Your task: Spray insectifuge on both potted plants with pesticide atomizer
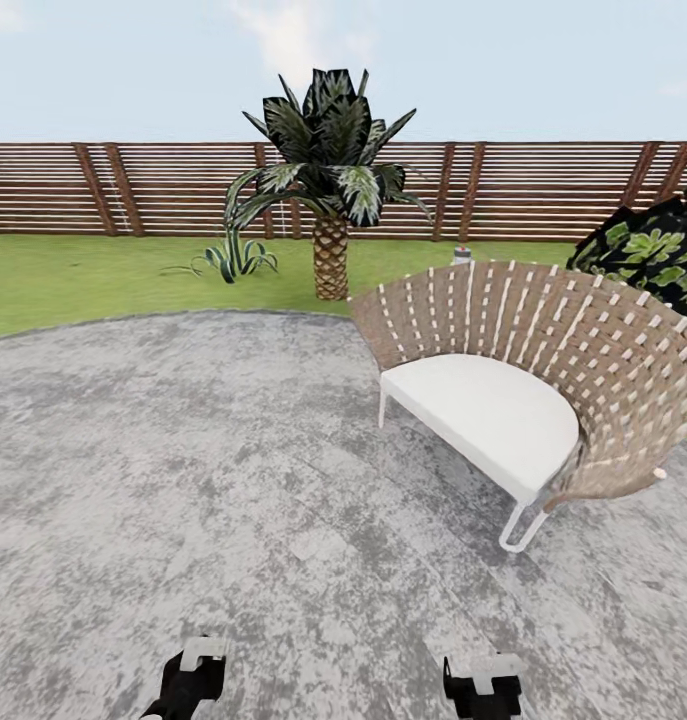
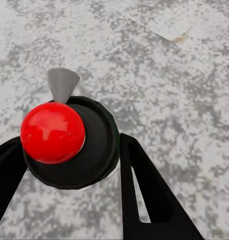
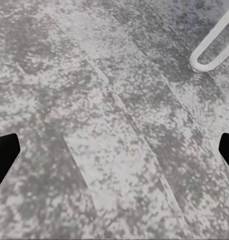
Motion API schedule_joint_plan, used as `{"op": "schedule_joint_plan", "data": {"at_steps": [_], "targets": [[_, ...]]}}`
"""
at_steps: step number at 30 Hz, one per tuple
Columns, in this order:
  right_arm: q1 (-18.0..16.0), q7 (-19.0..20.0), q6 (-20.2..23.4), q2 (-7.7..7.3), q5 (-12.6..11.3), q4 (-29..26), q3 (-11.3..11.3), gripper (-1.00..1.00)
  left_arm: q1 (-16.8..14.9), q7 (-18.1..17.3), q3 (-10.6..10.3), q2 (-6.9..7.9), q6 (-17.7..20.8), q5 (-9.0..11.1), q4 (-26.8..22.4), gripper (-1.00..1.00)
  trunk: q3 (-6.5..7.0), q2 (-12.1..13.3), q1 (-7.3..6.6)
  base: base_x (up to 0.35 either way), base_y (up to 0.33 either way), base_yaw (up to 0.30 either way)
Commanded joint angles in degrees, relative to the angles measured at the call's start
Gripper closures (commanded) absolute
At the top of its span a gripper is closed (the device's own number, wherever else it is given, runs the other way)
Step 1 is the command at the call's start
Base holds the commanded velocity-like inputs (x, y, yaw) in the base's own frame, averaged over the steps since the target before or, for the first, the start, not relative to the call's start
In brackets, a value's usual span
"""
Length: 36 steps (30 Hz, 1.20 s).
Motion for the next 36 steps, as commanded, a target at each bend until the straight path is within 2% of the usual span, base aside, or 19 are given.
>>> {"op": "schedule_joint_plan", "data": {"at_steps": [1, 18, 26, 36], "targets": [[0.0, -0.3, -0.1, 0.06, 0.6, 0.0, -0.4, -1.0, 0.0, -0.4, 0.5, -0.01, -0.2, -0.3, 0.0, 1.0, -0.05, 0.0, 0.03, 0.34, 0.0, 0.013], [0.0, -0.3, -0.1, 0.05, 0.6, 0.1, -0.4, -1.0, 0.0, -0.4, 0.5, -0.01, -0.2, -0.3, 0.0, 1.0, -0.05, 0.0, 0.03, 0.34, 0.0, 0.025], [0.0, -0.3, -0.1, 0.06, 0.6, 0.0, -0.4, -1.0, 0.0, -0.4, 0.5, -0.01, -0.2, -0.3, 0.0, 1.0, -0.05, 0.0, 0.03, 0.34, 0.0, 0.166], [0.0, -0.3, -0.1, 0.07, 0.6, 0.1, -0.4, -1.0, 0.0, -0.4, 0.5, -0.01, -0.2, -0.3, 0.0, 1.0, -0.05, 0.0, 0.03, 0.34, 0.0, 0.263]]}}
